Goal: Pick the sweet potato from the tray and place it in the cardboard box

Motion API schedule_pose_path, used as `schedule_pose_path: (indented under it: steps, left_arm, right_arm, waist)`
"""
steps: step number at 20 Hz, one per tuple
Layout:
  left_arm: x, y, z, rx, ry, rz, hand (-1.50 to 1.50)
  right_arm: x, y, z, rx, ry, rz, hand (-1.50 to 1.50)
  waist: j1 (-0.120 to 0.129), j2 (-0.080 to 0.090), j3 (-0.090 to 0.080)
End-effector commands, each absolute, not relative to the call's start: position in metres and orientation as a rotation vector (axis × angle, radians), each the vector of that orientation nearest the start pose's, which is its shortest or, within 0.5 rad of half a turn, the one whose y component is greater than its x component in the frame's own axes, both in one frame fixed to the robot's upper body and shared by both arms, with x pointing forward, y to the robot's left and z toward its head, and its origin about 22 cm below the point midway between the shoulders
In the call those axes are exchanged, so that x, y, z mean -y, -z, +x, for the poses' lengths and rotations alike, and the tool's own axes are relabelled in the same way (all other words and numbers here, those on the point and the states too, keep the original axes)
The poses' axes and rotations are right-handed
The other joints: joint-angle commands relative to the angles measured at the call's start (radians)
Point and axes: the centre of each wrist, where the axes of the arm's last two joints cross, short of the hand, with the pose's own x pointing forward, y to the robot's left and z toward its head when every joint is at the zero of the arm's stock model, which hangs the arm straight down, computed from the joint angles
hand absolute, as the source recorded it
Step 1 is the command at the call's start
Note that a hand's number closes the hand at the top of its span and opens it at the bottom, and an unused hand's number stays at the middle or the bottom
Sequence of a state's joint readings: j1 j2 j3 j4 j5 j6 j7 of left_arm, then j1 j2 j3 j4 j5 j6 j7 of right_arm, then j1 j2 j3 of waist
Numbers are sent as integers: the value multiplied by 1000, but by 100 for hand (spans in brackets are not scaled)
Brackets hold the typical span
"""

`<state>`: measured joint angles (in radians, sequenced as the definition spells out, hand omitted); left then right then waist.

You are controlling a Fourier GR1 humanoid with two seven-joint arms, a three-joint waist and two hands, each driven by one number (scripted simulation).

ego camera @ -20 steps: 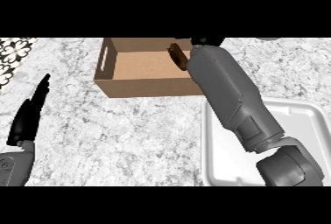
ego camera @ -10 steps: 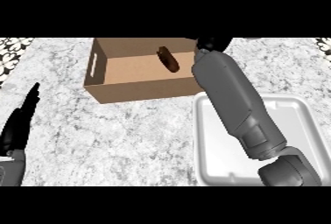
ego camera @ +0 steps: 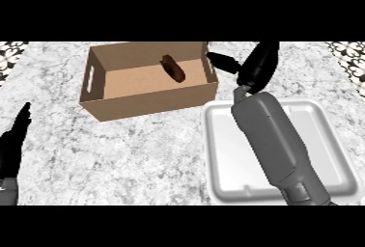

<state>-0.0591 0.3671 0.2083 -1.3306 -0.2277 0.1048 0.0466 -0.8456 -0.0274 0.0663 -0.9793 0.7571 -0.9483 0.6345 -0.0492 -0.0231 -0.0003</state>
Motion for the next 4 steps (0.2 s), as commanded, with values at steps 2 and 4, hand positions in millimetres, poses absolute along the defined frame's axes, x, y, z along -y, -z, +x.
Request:
schedule_pose_path:
  steps: [2, 4]
  left_arm:
    - [-371, 1, 237, 1318, 179, 680, 0]
    - [-387, 0, 233, 1316, 169, 690, 0]
  right_arm:
    - [133, -91, 354, 1518, 152, -924, -150]
    - [152, -100, 334, 1529, 138, -914, -150]
  waist:
    - [-8, -1, 0]
    - [-9, 1, -1]
